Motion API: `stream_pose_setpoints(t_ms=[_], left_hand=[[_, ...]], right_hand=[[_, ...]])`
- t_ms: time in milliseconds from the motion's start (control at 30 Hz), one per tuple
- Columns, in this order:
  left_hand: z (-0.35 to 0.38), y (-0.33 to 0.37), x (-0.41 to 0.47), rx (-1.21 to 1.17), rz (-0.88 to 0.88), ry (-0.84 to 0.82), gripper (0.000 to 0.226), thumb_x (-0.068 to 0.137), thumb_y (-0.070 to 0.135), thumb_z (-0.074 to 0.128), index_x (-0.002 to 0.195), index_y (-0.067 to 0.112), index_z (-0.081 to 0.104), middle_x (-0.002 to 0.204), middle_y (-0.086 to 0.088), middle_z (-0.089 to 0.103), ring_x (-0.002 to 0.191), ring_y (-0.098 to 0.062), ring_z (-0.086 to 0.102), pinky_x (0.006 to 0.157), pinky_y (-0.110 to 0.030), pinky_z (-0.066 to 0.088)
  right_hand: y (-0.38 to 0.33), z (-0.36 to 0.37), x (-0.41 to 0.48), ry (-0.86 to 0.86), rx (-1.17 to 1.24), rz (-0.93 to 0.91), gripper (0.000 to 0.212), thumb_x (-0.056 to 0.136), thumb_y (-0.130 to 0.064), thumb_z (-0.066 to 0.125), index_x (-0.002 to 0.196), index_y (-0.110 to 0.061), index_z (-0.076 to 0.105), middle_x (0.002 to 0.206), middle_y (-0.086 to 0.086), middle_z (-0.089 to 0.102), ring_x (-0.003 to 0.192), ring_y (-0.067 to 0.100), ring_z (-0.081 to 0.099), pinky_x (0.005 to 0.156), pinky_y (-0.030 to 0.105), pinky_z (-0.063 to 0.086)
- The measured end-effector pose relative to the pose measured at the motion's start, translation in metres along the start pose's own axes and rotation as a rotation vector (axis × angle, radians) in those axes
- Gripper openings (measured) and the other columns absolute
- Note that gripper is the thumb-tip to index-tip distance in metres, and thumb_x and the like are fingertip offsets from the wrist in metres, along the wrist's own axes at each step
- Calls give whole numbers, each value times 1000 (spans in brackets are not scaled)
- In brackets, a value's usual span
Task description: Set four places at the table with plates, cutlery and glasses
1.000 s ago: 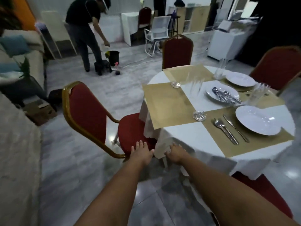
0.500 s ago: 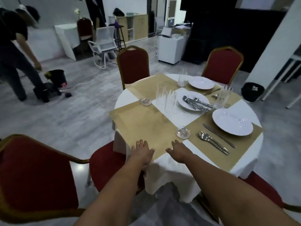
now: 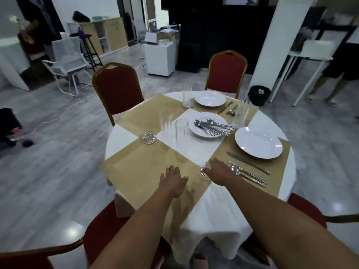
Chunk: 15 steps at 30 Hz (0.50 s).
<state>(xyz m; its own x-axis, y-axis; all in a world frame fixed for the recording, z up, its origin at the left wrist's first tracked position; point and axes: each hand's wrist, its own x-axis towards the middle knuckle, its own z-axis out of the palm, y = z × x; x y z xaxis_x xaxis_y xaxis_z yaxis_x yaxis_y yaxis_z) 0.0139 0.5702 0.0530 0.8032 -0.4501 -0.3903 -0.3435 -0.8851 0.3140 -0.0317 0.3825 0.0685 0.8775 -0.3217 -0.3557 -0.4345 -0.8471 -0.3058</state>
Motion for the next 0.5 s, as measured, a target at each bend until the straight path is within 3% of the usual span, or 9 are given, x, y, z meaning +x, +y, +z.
stream_pose_setpoints(t_ms=[200, 367, 500], left_hand=[[-10, 36, 70, 10, 86, -13, 68, 102, 45, 25, 153, 6, 5, 161, -15, -1, 150, -29, 0, 120, -48, 5], [-14, 72, 133, -21, 103, -34, 67, 102, 43, 24, 153, 6, 1, 161, -15, -4, 150, -28, -3, 120, -46, 3], [-18, 97, 183, -132, 72, 2, 67, 102, 43, 26, 152, 4, 3, 161, -15, 0, 149, -29, 1, 119, -45, 6]], right_hand=[[27, -30, 60, 61, 26, 74, 56, 101, -42, 40, 142, -4, 39, 149, 17, 39, 136, 37, 39, 109, 42, 33], [52, -56, 123, 102, 30, 79, 59, 98, -47, 44, 136, -1, 48, 149, 20, 41, 139, 35, 36, 116, 43, 28], [69, -81, 176, 102, 39, 56, 42, 101, -36, 43, 127, -6, 55, 137, 17, 51, 131, 36, 44, 105, 44, 40]])
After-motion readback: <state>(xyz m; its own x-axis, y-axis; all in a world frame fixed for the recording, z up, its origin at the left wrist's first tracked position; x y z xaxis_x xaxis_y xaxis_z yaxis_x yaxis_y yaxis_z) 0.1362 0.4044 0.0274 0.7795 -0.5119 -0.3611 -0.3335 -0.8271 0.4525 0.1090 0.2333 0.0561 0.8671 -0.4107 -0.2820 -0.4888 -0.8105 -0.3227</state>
